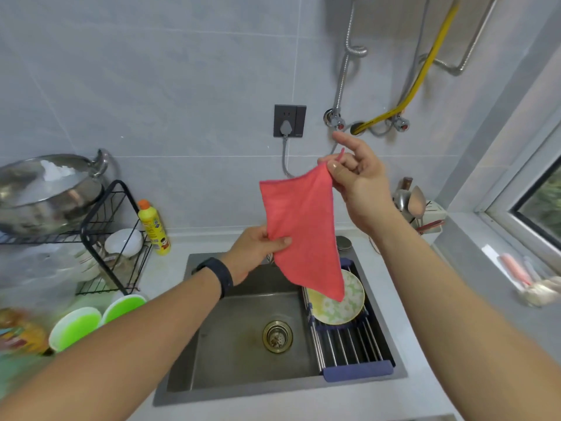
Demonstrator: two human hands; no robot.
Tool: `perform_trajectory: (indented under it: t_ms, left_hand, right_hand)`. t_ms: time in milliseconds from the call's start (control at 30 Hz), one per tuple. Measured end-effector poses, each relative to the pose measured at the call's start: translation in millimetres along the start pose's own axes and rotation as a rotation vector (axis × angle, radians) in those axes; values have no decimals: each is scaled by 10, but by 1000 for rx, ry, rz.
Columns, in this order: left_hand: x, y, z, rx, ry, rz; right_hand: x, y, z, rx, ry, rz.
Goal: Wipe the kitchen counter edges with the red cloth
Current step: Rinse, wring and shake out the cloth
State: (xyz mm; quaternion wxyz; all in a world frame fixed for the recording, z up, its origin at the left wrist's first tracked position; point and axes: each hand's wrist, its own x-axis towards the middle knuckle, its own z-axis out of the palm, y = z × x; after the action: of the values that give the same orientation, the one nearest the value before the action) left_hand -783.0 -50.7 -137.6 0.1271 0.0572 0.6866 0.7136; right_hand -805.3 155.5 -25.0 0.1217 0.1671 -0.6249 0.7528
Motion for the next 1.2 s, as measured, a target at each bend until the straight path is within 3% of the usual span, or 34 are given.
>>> perform_trajectory:
  t_ms: [100, 200, 267, 367, 500, 667, 733, 833, 967, 1100, 1200]
  left_hand:
    - [24, 83, 62, -196, -43, 0]
    - [45, 183, 126, -323, 24, -43]
    - [49, 188, 148, -340, 65, -39]
    - [-8, 126, 62, -355, 36, -29]
    - [-95, -43, -69, -250, -6, -178]
    - [-42, -220, -89, -207, 184, -257]
    - [-61, -281, -93, -153, 151, -316]
    - [-57, -336, -157, -249, 97, -271]
    - [-109, -439, -214, 197, -40, -271]
    - [-114, -506, -229, -60, 90, -237]
    - [-105, -501, -200, -128, 169, -171]
  right_hand:
    - [78, 143, -125, 164, 193, 213]
    - [-245, 521, -170, 237, -60, 804]
    - [-539, 742, -180, 306, -191, 998]
    - [-661, 948, -230, 353, -141, 930]
    - [-595, 1019, -221, 312, -80, 768]
    - [-666, 1092, -264, 230, -50, 706]
    - [-697, 1106, -239, 208, -37, 700]
    - [-634, 1152, -269, 267, 36, 654]
    - [-738, 1264, -332, -201, -38, 839]
    - [-756, 1321, -439, 92, 5, 796]
    - [-815, 1338, -452, 49, -49, 758]
